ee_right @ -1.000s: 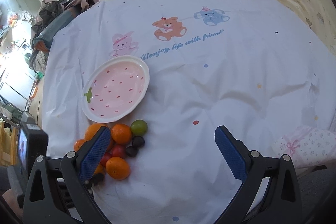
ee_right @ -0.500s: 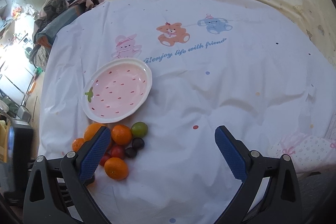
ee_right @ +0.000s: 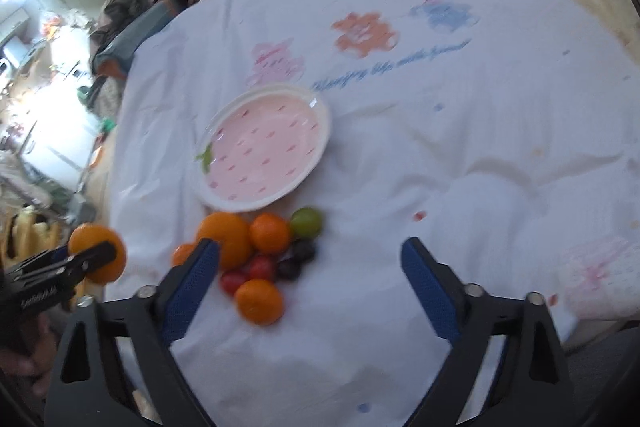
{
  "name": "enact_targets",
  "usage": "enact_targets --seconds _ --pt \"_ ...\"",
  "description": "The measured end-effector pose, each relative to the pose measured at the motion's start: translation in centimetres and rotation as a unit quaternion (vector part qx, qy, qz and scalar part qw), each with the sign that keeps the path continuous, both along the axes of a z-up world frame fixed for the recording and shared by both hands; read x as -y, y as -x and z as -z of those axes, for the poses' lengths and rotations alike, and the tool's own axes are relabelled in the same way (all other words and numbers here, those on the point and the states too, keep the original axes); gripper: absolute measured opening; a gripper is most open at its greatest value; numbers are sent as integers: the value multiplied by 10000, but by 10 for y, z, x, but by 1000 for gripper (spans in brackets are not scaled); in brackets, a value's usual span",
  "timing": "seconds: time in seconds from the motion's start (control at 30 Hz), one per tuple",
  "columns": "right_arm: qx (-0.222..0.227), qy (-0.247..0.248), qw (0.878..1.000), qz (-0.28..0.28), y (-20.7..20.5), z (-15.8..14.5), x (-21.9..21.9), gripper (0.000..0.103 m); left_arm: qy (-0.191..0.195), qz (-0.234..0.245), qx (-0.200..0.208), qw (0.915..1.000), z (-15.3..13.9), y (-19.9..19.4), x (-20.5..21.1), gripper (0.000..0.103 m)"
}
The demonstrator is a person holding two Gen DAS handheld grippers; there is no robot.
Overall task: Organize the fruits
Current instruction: 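Lift the large orange with the left gripper while the right gripper grasps a tangerine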
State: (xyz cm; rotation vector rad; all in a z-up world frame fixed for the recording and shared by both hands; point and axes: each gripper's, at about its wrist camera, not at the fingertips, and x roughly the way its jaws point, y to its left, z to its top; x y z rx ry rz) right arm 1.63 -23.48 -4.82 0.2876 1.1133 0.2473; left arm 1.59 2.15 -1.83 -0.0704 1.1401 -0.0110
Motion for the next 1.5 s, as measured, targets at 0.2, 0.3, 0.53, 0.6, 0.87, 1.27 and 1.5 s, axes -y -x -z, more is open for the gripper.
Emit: enact_targets --seconds 0.2,0.3,0.53,0.6,0.87,1.27,1.5 --pt "-1098 -172 9907 -781 -6 47 -38 74 231 -139 -100 9996 6 5 -5 55" --pt "-1161 -15 9882 -1000 -6 56 -53 72 156 -171 -120 9997 9 5 -5 55" --pt "-1284 261 9852 -1107 -10 76 -73 62 242 -141 -231 9993 14 6 -2 55" --pt "-1210 394 9857 -1107 -10 77 -76 62 207 -109 -210 9995 13 7 0 55" --pt "-996 423 9863 -1245 -6 69 -81 46 106 -125 -269 9995 18 5 1 55" --pt "-592 -188 9933 -973 7 29 -51 45 -51 -209 -258 9994 26 8 -4 55" --pt "-17 -324 9971 -682 8 0 -35 45 -250 -158 -203 9994 22 10 -1 55"
